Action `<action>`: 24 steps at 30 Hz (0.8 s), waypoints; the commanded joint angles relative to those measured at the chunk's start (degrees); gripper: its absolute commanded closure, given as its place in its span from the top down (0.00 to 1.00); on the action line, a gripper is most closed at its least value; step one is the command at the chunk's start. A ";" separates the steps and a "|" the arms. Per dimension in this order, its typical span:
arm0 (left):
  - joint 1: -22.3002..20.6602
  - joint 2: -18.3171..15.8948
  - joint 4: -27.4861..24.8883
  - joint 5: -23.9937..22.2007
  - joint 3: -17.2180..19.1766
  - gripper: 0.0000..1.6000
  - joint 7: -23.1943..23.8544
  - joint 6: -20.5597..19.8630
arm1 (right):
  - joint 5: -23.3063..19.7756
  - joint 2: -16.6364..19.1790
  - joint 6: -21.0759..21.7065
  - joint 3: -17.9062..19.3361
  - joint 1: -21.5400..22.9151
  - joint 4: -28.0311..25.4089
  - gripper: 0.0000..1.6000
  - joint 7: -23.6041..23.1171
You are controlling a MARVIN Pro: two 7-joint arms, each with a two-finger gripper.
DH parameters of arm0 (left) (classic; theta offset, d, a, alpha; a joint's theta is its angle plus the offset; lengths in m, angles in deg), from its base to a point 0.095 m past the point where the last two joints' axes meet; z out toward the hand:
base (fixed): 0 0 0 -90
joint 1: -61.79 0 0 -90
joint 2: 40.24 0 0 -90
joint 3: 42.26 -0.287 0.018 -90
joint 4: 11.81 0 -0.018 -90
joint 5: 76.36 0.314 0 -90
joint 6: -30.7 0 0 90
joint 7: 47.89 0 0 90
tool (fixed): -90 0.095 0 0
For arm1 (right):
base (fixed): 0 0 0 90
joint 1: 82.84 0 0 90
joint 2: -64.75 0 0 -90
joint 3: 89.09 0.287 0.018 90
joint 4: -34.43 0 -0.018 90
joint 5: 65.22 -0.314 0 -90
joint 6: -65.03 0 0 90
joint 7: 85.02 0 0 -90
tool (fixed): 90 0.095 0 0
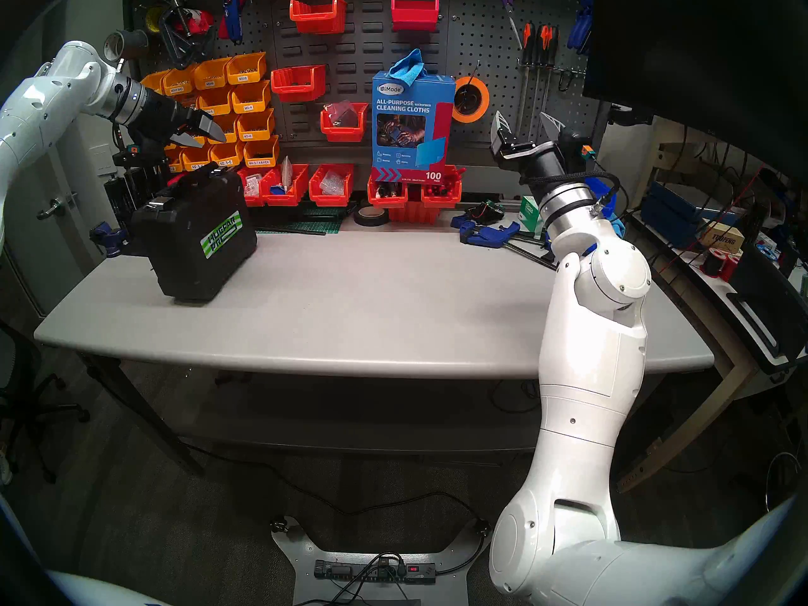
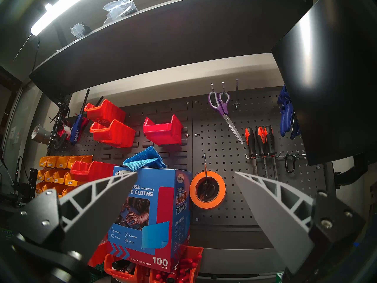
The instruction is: Open the tool box
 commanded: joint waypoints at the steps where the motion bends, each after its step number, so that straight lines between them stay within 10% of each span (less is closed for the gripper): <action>1: -2.10 -0.40 -0.86 -0.94 -1.15 1.00 -6.13 -0.14 | 0.13 0.15 -0.09 -0.10 0.21 -0.59 1.00 -0.03; 24: -2.54 -4.33 -5.58 -5.09 -10.12 1.00 -6.14 -0.14 | -0.27 0.60 -0.15 -0.45 0.07 -0.58 1.00 0.40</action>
